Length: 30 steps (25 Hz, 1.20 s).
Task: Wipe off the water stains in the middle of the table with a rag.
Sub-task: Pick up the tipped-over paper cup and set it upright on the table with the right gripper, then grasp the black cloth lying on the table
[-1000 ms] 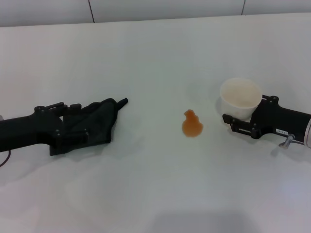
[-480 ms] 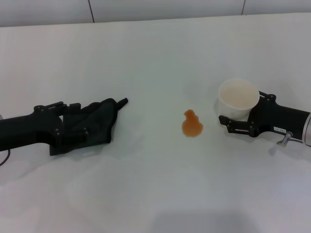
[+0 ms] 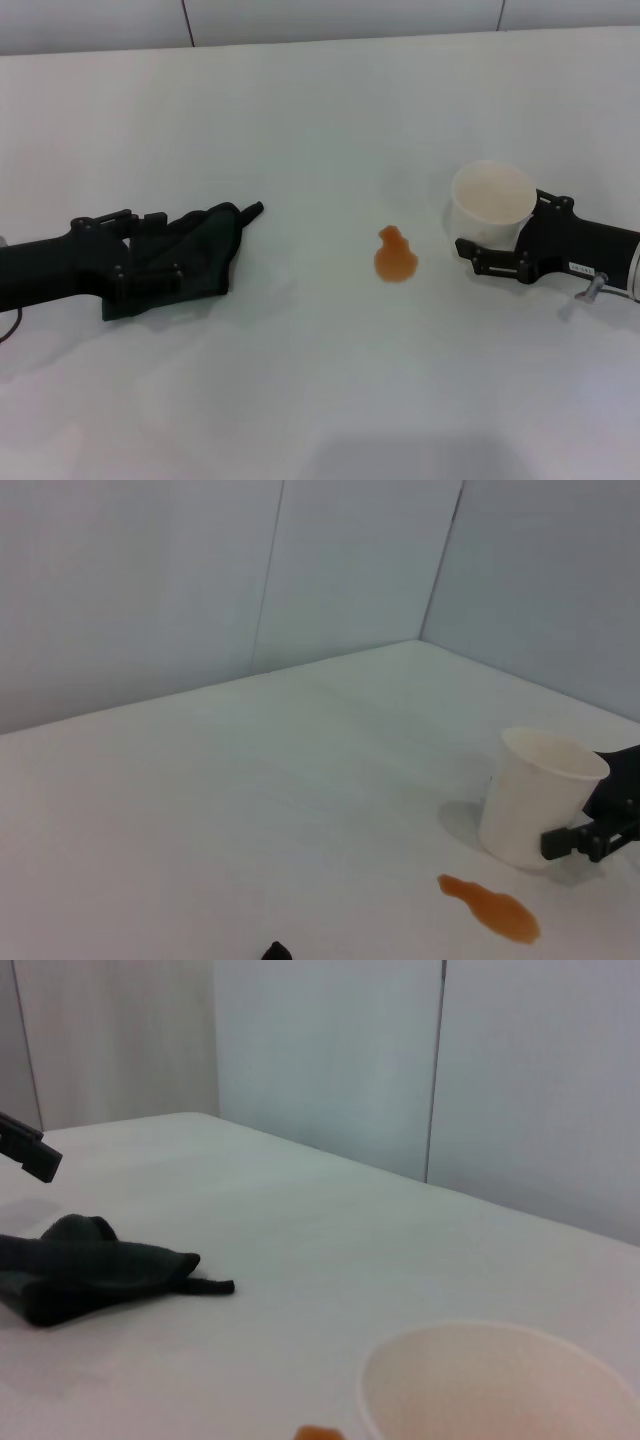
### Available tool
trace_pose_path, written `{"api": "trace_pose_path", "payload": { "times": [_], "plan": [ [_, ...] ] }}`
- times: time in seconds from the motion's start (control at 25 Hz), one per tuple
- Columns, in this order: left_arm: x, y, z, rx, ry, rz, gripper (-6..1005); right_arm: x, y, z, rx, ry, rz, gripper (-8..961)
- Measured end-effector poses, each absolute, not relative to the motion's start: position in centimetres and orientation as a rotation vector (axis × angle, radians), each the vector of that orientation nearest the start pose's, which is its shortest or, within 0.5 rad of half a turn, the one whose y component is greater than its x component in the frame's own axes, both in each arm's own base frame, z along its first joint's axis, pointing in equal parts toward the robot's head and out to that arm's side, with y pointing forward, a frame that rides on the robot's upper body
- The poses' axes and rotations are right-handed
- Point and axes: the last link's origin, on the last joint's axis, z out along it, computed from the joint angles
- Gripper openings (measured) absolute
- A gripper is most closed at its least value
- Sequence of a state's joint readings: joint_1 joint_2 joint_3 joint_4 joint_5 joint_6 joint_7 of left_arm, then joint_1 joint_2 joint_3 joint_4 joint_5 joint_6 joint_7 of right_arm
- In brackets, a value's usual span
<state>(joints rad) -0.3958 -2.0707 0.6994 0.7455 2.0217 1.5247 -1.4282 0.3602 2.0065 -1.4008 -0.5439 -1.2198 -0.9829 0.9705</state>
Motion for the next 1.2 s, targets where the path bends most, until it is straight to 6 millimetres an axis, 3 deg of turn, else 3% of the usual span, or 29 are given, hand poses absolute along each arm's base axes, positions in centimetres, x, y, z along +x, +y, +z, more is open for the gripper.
{"api": "trace_pose_path", "payload": {
  "times": [0.64,1.2],
  "plan": [
    [-30.6,30.4,1.6,-2.627,-0.763,-0.571,822,31.1,31.4,-0.9,-2.446,0.457,0.400,873],
    [-30.7,30.4,1.6,-2.627,-0.765,-0.567,820,32.2,31.6,1.1,-2.377,0.527,0.379,872]
  ]
}}
